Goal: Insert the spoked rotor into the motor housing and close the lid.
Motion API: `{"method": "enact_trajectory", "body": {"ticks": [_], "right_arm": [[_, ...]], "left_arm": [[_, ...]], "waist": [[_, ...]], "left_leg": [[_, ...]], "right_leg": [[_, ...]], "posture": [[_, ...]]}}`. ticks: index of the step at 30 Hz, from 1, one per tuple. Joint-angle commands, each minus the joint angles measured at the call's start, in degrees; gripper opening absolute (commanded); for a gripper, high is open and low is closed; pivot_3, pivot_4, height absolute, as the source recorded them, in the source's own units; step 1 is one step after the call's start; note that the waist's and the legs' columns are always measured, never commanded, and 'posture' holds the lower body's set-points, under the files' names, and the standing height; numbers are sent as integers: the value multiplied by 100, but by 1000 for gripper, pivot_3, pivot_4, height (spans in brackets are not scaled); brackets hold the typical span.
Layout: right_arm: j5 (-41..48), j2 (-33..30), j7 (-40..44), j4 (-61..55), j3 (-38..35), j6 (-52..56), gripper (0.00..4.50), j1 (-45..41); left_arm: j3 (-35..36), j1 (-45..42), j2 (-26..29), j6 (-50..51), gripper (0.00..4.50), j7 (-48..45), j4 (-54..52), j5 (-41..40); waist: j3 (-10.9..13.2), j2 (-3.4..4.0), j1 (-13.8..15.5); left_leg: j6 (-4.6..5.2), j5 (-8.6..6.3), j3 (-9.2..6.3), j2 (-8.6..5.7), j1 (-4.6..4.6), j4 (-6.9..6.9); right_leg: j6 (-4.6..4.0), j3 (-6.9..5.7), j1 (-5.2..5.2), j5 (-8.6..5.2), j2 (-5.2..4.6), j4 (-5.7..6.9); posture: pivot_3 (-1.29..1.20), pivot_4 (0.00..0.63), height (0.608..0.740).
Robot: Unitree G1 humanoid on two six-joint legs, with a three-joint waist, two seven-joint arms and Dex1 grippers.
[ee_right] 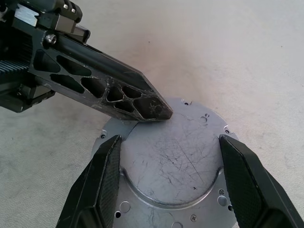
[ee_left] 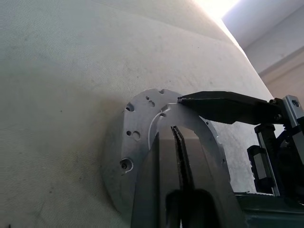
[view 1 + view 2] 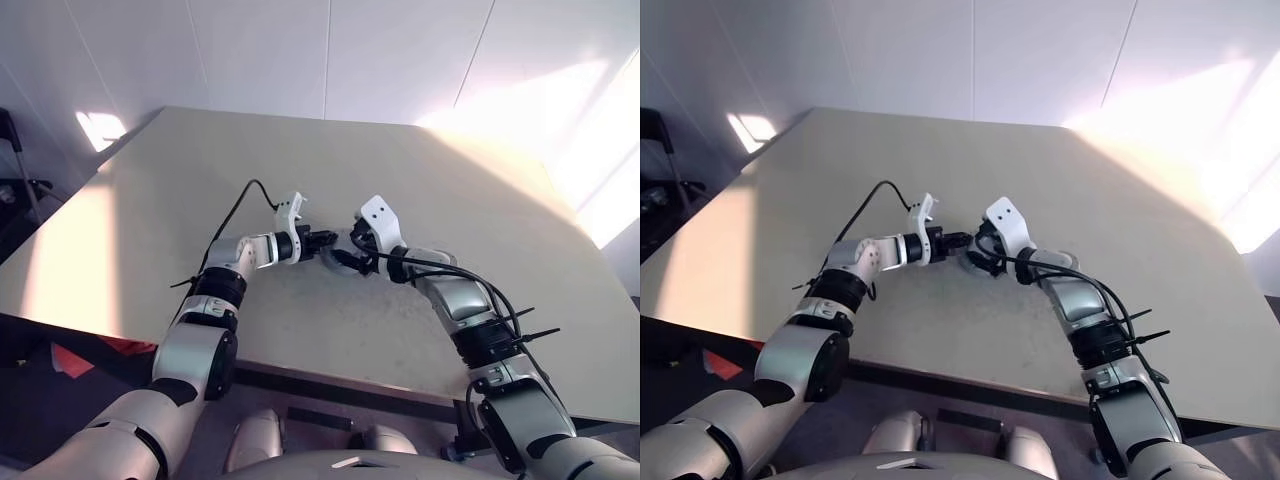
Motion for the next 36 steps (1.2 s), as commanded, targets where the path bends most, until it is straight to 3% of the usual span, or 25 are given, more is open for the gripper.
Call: {"method": "enact_trajectory", "body": {"ticks": [1,2,9,13,18,29,36], "right_arm": [[-92,-115,32,161,-34,186,4116,113],[-49,-120,86,42,-53,177,4477,137],[449,-147,438,-826,-483,98,4477,249],[812,-181,450,-1177,-894,385,4477,179],[1223,-237,386,-1464,-1336,827,4477,123],[2863,-609,-260,-1004,-3376,5168,4477,-1],[3044,-112,-608,-925,-3918,6460,4477,-138]], "left_arm": [[-94,123,1,168,0,58,82,136],[-96,122,-9,179,0,52,68,129],[-176,191,-7,453,0,-248,-161,49],[-193,204,-9,497,0,-334,-232,62],[-171,176,-19,483,0,-385,-169,78],[-209,152,-57,438,0,-512,-129,122],[-175,159,-74,367,0,-439,-81,143]], "waist": [[0,0,5],[1,-1,9],[3,-3,39],[2,-2,81],[2,-2,129],[2,-1,180],[-6,13,221]], "left_leg": [[0,0,0,0,-1,0],[0,0,0,-2,-2,-1],[10,-6,0,-12,-28,-42],[41,0,-1,-12,-143,-24],[74,-23,0,-10,-170,13],[36,-20,-1,-11,-144,18],[17,-10,-1,-10,-133,16]], "right_leg": [[0,0,0,0,0,-1],[0,0,-1,0,0,-2],[-36,1,-22,20,-1,-20],[-34,-1,-125,21,-1,1],[-33,-1,-135,21,-7,5],[-33,-1,-108,21,-9,4],[-33,0,-103,21,-8,8]], "posture": [[0,0,740],[0,0,740],[0,0,740],[0,0,740],[0,0,740],[0,0,740],[0,0,740]]}}
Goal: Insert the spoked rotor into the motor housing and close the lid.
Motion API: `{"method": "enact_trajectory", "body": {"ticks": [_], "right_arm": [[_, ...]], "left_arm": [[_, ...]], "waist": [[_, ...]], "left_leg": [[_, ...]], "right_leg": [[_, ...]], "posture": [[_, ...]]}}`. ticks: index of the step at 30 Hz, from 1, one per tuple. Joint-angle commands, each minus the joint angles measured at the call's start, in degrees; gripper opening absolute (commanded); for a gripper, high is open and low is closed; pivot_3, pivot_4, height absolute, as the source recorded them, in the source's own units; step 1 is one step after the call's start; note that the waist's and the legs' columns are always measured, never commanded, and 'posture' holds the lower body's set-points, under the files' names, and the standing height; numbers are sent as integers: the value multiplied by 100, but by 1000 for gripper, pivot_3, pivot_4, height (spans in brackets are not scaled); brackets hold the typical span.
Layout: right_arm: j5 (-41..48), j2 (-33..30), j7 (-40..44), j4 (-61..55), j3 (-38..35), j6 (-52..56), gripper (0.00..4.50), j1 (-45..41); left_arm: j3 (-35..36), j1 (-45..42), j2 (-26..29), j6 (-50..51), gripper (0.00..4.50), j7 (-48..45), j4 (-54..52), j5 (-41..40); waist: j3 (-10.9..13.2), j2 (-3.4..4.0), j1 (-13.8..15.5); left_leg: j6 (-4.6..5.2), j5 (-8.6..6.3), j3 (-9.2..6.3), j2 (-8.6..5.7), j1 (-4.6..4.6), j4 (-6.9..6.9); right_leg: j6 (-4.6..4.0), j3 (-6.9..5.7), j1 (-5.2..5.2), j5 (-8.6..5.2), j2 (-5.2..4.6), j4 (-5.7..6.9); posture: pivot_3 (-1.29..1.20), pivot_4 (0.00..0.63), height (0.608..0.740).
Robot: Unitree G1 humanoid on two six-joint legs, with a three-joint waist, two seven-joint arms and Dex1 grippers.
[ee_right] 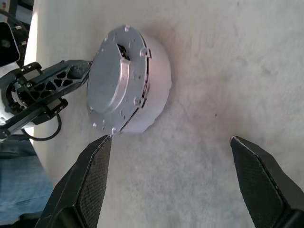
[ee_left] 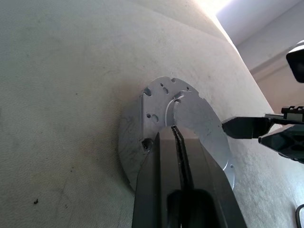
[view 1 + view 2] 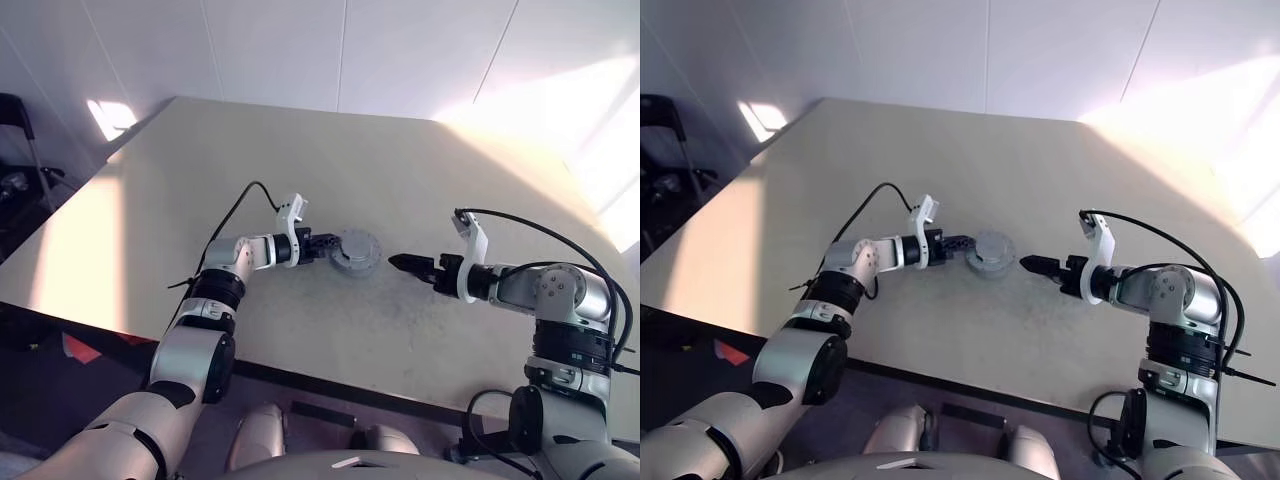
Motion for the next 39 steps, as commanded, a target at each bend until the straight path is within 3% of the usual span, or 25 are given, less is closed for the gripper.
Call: {"method": "enact_trajectory", "body": {"ticks": [1,9,18,25,28,33,39], "right_arm": [[186,502,-237,-64,-208,359,4477,-229],[-61,1729,-875,286,-455,-10,4477,-526],[-91,2192,-1447,1048,-841,-1292,4477,-1012],[34,2309,-1558,1309,-686,-1803,4477,-1106],[82,2308,-1507,1458,-611,-1872,3909,-1122],[303,2307,-1349,1223,-473,-1689,2274,-1124],[312,2253,-1361,1301,-487,-1784,2048,-1136]], "left_arm": [[-129,63,-84,43,0,97,174,129],[-63,40,-10,-11,0,194,182,118],[-58,40,38,-14,0,216,143,111],[-58,48,15,-20,0,216,135,164],[-56,50,18,-26,0,219,139,175],[-40,66,27,-39,0,241,131,186],[-3,76,14,-93,0,250,143,208]], "waist": [[-2,2,13],[-4,4,30],[-3,3,-63],[-1,3,-65],[-1,3,-65],[-2,6,-62],[-1,5,-57]], "left_leg": [[-5,3,0,1,4,-2],[-28,14,0,1,21,-20],[-122,72,-1,3,59,-72],[-135,80,0,6,55,-74],[-136,81,0,7,53,-75],[-122,73,1,6,31,-79],[-103,62,2,6,23,-79]], "right_leg": [[0,0,1,0,0,3],[0,1,3,0,0,8],[20,1,1,-8,2,7],[26,1,-2,-5,3,1],[22,0,-4,-1,3,2],[-21,-2,-23,26,4,4],[-21,-4,-25,25,5,-5]], "posture": [[0,0,740],[0,0,740],[0,0,740],[0,0,740],[0,0,740],[0,0,740],[0,0,740]]}}
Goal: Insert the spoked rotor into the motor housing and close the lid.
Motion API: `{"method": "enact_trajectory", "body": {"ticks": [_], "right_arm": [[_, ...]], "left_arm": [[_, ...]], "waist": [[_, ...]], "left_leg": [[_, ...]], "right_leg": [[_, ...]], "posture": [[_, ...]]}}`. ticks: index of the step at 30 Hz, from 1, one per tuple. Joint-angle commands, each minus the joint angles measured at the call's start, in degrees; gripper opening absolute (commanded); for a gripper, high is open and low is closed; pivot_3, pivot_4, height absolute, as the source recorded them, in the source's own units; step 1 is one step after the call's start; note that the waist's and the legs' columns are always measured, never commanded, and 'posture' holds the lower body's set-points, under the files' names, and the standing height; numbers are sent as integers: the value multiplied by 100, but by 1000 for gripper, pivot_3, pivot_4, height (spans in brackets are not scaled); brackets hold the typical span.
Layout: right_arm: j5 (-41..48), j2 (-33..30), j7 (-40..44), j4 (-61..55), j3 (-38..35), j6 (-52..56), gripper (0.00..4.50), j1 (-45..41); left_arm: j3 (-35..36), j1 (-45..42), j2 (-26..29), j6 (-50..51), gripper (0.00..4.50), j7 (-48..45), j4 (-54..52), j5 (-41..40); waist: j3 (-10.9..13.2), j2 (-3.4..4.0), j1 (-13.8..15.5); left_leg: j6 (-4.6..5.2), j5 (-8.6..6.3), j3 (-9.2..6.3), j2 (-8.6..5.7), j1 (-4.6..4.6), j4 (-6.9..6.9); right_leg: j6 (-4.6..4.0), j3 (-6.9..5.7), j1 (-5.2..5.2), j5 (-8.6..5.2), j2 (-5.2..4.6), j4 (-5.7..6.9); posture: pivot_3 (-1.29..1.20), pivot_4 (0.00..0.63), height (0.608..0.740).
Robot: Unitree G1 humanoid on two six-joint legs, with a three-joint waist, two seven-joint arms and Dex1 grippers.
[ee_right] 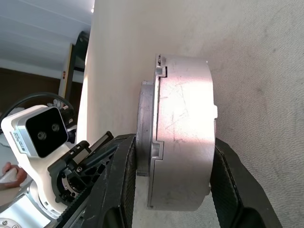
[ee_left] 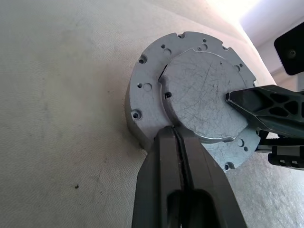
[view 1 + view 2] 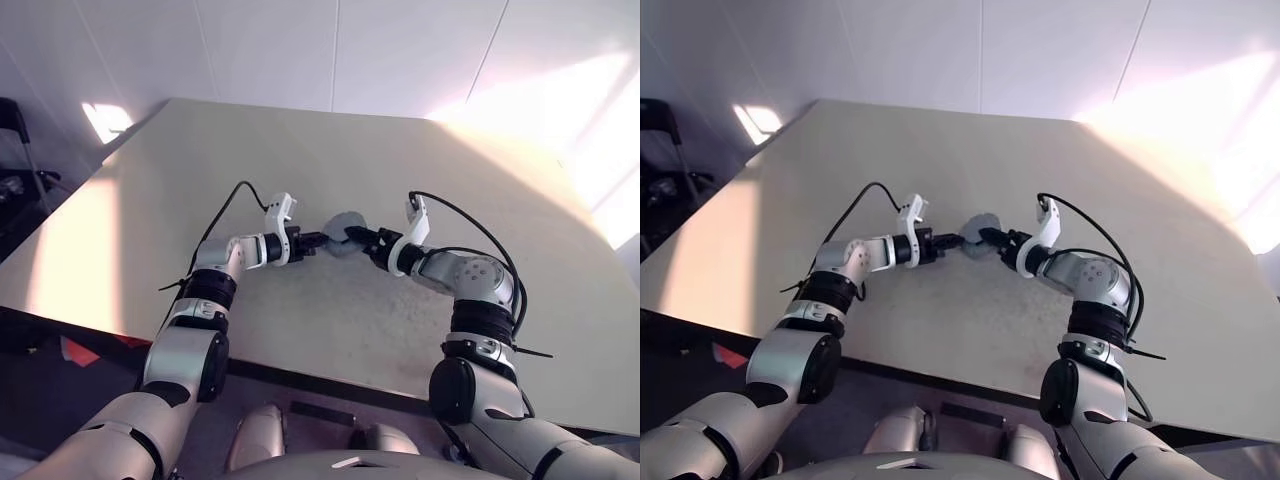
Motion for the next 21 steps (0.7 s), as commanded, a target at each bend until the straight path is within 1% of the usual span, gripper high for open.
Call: {"method": "enact_trajectory", "body": {"ticks": [1,6,9,11,15,17,19,21], "right_arm": [[234,66,83,9,222,-29,2045,-221],[261,4,-142,312,-52,-182,2045,-366],[493,40,-395,535,-475,-281,2045,-545],[729,70,-563,685,-798,-390,2045,-685],[1338,223,-1013,838,-1405,-641,2045,-1082],[1567,317,-1179,788,-1504,-665,2045,-1233],[1808,422,-1351,715,-1558,-642,2045,-1373],[2066,518,-1499,628,-1569,-638,2045,-1504]], "left_arm": [[-97,42,-134,-35,0,47,116,58],[374,-7,-13,-287,0,203,212,-148],[747,-24,81,-431,0,283,267,-349],[1130,-15,90,-552,0,383,175,-621],[1653,116,57,-564,0,456,-110,-1082],[1807,160,29,-510,0,538,-164,-1231],[2010,191,-25,-373,0,647,-239,-1474],[2259,203,-87,-153,0,710,-292,-1817]], "waist": [[0,0,1],[1,0,-6],[4,0,-27],[5,1,-29],[7,2,-15],[8,2,-15],[8,2,-17],[9,1,-15]], "left_leg": [[0,0,0,0,0,0],[-3,2,0,0,1,1],[-5,3,1,2,-1,1],[-6,4,2,3,-20,1],[1,4,5,4,-89,10],[42,-3,5,4,-140,48],[51,-3,5,11,-202,70],[52,-2,5,13,-222,85]], "right_leg": [[0,0,-1,0,0,0],[0,0,0,0,0,1],[0,0,-7,0,0,3],[-2,0,-27,2,1,9],[-5,-4,-101,4,1,29],[4,-3,-163,9,-2,91],[2,-4,-224,6,0,119],[0,-4,-252,4,1,145]], "posture": [[0,0,740],[0,0,740],[0,0,740],[0,0,740],[0,0,740],[0,0,740],[0,0,740],[0,0,740]]}}
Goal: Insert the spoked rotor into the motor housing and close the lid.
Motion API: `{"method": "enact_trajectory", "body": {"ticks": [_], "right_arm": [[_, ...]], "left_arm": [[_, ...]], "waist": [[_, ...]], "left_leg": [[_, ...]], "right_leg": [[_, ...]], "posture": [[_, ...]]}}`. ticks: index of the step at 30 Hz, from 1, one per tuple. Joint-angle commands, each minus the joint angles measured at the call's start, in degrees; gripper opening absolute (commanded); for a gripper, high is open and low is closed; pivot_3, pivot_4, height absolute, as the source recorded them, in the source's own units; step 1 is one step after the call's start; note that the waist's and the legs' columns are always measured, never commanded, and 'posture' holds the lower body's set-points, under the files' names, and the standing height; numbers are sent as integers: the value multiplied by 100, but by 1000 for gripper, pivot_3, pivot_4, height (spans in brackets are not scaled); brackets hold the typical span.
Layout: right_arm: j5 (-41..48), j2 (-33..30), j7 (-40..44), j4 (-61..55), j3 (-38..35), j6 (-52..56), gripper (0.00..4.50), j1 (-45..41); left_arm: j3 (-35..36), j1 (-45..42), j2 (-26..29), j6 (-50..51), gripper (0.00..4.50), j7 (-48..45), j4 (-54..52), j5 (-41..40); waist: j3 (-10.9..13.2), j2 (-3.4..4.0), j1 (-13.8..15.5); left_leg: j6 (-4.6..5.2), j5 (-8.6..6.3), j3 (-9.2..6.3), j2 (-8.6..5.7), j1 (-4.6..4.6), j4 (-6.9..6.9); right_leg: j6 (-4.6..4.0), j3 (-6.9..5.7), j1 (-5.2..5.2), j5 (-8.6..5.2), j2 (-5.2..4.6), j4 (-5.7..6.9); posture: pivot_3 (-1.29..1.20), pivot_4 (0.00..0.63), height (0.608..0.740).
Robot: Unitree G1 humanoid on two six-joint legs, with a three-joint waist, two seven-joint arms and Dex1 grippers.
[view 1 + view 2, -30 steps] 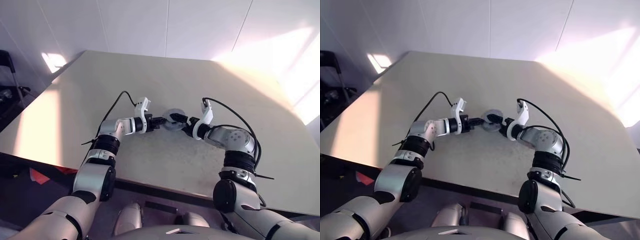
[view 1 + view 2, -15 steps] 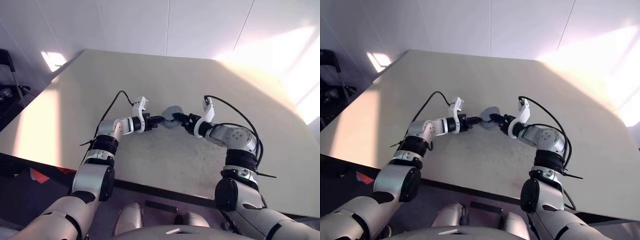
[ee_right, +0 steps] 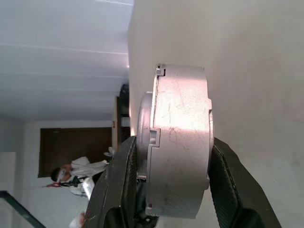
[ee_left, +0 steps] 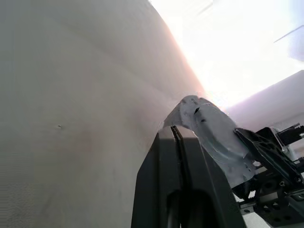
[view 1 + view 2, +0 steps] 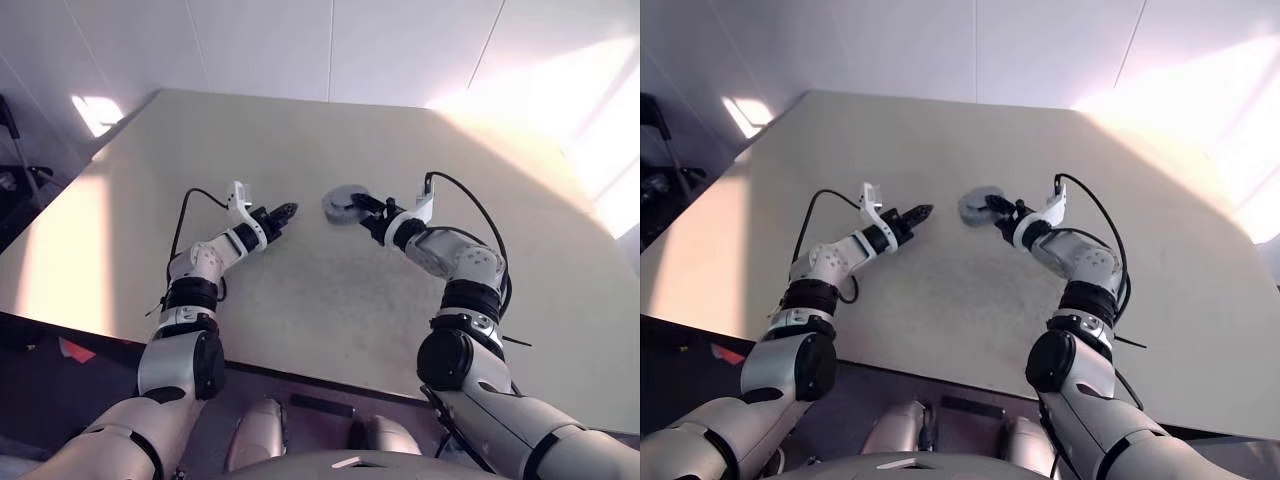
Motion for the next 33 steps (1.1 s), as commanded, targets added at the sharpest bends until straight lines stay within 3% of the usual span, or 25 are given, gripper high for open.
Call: {"method": "enact_trajectory", "body": {"ticks": [1,2,4,15,33], "right_arm": [[766,188,-156,-410,-12,-7,2045,-423],[868,212,-218,-442,4,-25,2045,-474],[1023,212,-329,-444,39,-73,2045,-543],[1290,74,-441,-308,423,3,2045,-533],[1777,113,-311,-1185,1223,176,2045,-11]], "left_arm": [[377,-11,-96,327,0,50,-353,-643],[480,10,-131,417,0,93,-395,-791],[651,42,-180,530,600,184,-450,-1026],[1285,30,-322,1862,4328,468,-469,-2490],[1230,-1021,-236,1300,4328,-7,1239,-2238]], "waist": [[1,-1,2],[1,-1,5],[2,-1,11],[8,-8,16],[11,-13,65]], "left_leg": [[1,-1,0,2,-2,5],[1,-1,0,3,-2,6],[1,-1,0,4,-2,13],[-31,3,0,3,11,28],[-32,4,-4,3,12,29]], "right_leg": [[-5,0,-4,-3,0,6],[-8,-1,-4,-5,0,9],[-16,-1,-3,-10,-1,15],[-10,0,16,-6,-2,27],[0,0,14,-1,-2,38]], "posture": [[0,0,740],[0,0,740],[0,0,740],[0,0,740],[0,0,740]]}}
